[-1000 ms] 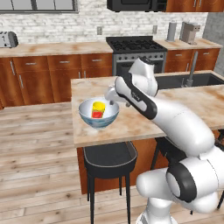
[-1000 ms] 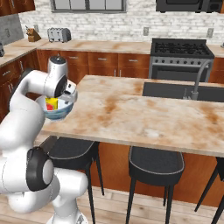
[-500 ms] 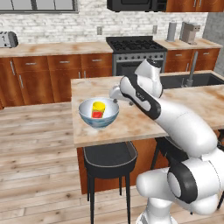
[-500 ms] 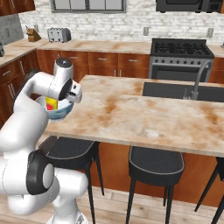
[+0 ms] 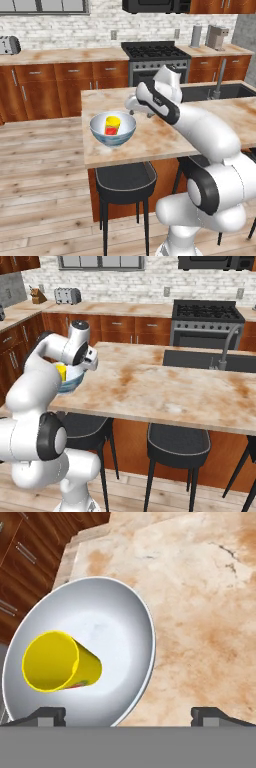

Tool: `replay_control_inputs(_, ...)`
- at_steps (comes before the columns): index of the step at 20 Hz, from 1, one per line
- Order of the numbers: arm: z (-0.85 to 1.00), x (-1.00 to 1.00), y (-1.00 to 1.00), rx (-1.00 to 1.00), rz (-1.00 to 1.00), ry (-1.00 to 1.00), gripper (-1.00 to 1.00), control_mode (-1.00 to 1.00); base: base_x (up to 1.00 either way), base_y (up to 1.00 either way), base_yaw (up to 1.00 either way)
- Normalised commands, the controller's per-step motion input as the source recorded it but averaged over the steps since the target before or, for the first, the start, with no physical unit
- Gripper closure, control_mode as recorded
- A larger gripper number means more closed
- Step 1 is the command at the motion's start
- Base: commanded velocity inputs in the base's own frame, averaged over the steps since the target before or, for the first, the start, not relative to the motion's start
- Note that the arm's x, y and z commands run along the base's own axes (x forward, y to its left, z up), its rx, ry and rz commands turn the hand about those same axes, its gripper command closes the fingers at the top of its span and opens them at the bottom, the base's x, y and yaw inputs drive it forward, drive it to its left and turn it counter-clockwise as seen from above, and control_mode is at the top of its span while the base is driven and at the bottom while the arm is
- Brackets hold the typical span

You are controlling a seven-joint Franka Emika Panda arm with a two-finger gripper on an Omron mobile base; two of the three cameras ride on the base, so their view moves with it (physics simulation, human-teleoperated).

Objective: Place the cup inside the bowl on the dining table and move the bowl to any counter.

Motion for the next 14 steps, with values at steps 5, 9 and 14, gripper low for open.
replay_control_inputs(5,-0.18,0.00,0.00,0.01,0.00,0.00,-1.00,-1.00,0.00,0.00,0.00)
replay_control_inputs(9,-0.24,0.00,0.00,0.02,0.00,0.00,-1.00,-1.00,0.00,0.00,0.00)
replay_control_inputs(14,-0.22,0.00,0.00,0.03,0.00,0.00,-1.00,-1.00,0.00,0.00,0.00)
